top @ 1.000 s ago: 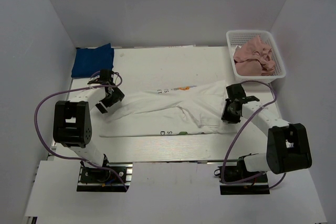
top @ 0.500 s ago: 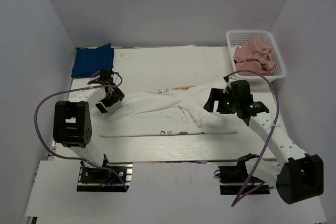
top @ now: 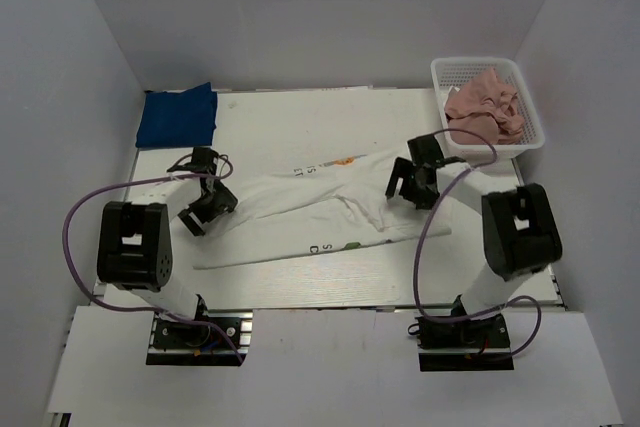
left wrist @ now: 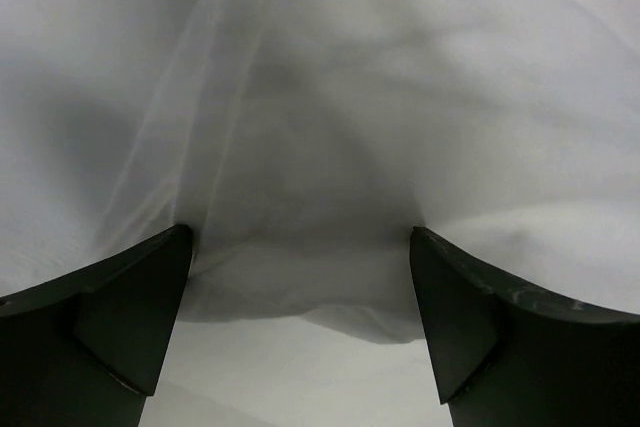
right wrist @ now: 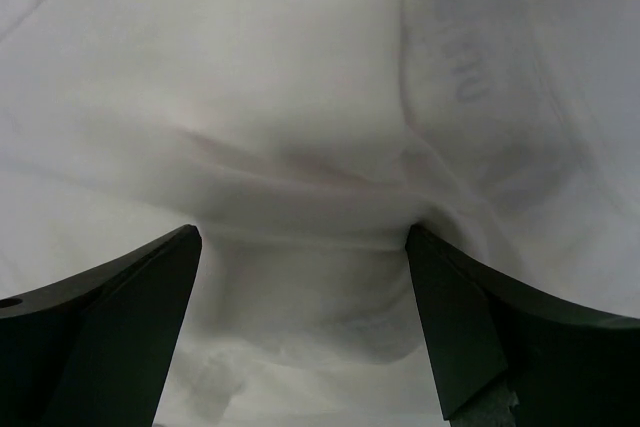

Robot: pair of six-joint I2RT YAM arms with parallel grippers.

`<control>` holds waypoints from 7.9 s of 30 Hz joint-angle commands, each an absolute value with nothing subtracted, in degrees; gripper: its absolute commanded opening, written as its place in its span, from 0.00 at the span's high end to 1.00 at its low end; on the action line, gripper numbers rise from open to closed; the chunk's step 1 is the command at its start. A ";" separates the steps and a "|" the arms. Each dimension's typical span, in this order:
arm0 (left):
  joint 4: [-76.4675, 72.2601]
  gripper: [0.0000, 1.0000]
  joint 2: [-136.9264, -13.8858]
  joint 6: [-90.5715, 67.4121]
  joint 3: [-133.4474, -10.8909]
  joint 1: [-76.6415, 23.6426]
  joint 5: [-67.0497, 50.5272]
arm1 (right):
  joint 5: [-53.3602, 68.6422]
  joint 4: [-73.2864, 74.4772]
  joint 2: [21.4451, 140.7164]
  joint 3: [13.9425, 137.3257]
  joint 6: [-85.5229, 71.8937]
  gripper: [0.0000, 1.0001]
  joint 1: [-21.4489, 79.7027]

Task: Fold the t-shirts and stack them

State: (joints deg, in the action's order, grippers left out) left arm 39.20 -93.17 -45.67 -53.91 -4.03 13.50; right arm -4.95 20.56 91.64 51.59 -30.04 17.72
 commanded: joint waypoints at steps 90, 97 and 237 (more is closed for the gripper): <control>26.11 0.11 -74.44 -49.13 -32.61 -47.46 -3.67 | 9.92 27.95 65.58 37.11 -38.49 0.10 36.64; 24.87 0.56 -77.34 -49.13 -31.03 -47.46 -5.10 | 15.11 24.70 65.30 30.59 -43.32 0.10 41.92; 15.74 1.00 -101.69 -34.28 -54.41 -20.30 -11.43 | 8.35 -1.40 95.80 48.25 -39.72 0.36 25.58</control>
